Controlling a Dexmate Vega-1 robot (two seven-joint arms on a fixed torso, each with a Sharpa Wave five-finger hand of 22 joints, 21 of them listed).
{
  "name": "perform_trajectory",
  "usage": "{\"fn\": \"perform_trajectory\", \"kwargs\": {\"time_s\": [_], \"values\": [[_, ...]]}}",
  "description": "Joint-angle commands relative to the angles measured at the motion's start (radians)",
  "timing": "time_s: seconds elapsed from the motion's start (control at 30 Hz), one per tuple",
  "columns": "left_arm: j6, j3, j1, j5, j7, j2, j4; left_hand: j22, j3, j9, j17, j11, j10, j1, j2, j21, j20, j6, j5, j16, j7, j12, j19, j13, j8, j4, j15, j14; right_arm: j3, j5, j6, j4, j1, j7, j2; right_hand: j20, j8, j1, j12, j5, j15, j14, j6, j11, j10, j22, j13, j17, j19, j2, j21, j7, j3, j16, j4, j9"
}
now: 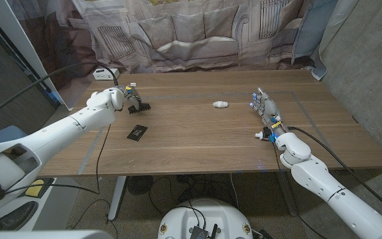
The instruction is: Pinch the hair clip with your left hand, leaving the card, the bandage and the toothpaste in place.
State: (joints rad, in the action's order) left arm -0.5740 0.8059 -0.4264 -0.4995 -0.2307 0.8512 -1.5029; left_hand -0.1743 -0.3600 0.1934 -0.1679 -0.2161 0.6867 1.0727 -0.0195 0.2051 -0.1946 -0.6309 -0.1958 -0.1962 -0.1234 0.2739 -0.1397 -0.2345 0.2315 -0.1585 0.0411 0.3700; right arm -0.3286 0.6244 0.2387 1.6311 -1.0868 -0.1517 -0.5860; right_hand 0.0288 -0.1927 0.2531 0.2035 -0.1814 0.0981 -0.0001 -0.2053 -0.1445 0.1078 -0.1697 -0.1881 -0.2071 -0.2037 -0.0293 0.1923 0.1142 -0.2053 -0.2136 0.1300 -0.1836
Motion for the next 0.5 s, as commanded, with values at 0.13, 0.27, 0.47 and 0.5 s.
{"fn": "perform_trajectory", "kwargs": {"time_s": [0.13,0.27,0.47,0.5], "values": [[0.008,-0.001,0.000,0.017,0.012,-0.007,0.013,-0.003,0.003,0.004,-0.002,0.001,0.007,0.012,0.001,-0.001,-0.005,-0.012,0.002,-0.007,0.002,0.005,-0.010,-0.004,0.004,0.002,0.075,0.012,-0.003,0.004,-0.003,-0.009,0.006,0.009,0.000,0.007,0.000,0.009,-0.001,0.001,0.005,0.007,-0.007,-0.003,0.011,-0.003,-0.005,-0.003,-0.002,-0.003,0.000,-0.001,0.003,0.003,0.003,-0.002],[0.001,-0.004,-0.001,0.024,0.015,-0.011,0.013,-0.003,0.005,0.005,-0.002,0.002,0.012,0.010,0.004,-0.002,-0.006,-0.020,0.004,-0.007,0.001,0.006,-0.010,-0.006,0.005,0.004,0.073,0.016,-0.003,0.006,-0.005,-0.010,0.007,0.010,-0.001,0.007,0.000,0.009,-0.001,0.001,0.007,0.008,-0.006,-0.004,0.012,-0.003,-0.005,-0.003,-0.002,-0.003,0.000,0.000,0.003,0.003,0.003,-0.002],[0.008,-0.009,-0.005,0.036,0.022,-0.006,0.009,-0.003,0.008,0.005,-0.002,0.002,0.027,0.006,0.012,-0.003,-0.010,-0.039,0.006,-0.008,0.001,0.011,-0.012,-0.011,0.009,0.010,0.072,0.023,-0.004,0.004,-0.004,-0.013,0.009,0.014,-0.003,0.007,0.000,0.009,0.000,0.001,0.006,0.007,-0.007,-0.005,0.013,-0.003,-0.005,-0.003,-0.002,-0.003,0.000,-0.002,0.003,0.003,0.003,-0.002],[0.008,-0.010,-0.005,0.037,0.023,-0.006,0.008,-0.003,0.008,0.005,-0.002,0.002,0.026,0.006,0.012,-0.003,-0.010,-0.038,0.006,-0.008,0.001,0.011,-0.012,-0.011,0.008,0.010,0.072,0.024,-0.004,0.005,-0.004,-0.013,0.009,0.014,-0.003,0.008,0.000,0.009,0.000,0.001,0.006,0.008,-0.007,-0.004,0.015,-0.003,-0.005,-0.003,-0.001,-0.003,0.000,-0.001,0.003,0.003,0.003,-0.002]]}}
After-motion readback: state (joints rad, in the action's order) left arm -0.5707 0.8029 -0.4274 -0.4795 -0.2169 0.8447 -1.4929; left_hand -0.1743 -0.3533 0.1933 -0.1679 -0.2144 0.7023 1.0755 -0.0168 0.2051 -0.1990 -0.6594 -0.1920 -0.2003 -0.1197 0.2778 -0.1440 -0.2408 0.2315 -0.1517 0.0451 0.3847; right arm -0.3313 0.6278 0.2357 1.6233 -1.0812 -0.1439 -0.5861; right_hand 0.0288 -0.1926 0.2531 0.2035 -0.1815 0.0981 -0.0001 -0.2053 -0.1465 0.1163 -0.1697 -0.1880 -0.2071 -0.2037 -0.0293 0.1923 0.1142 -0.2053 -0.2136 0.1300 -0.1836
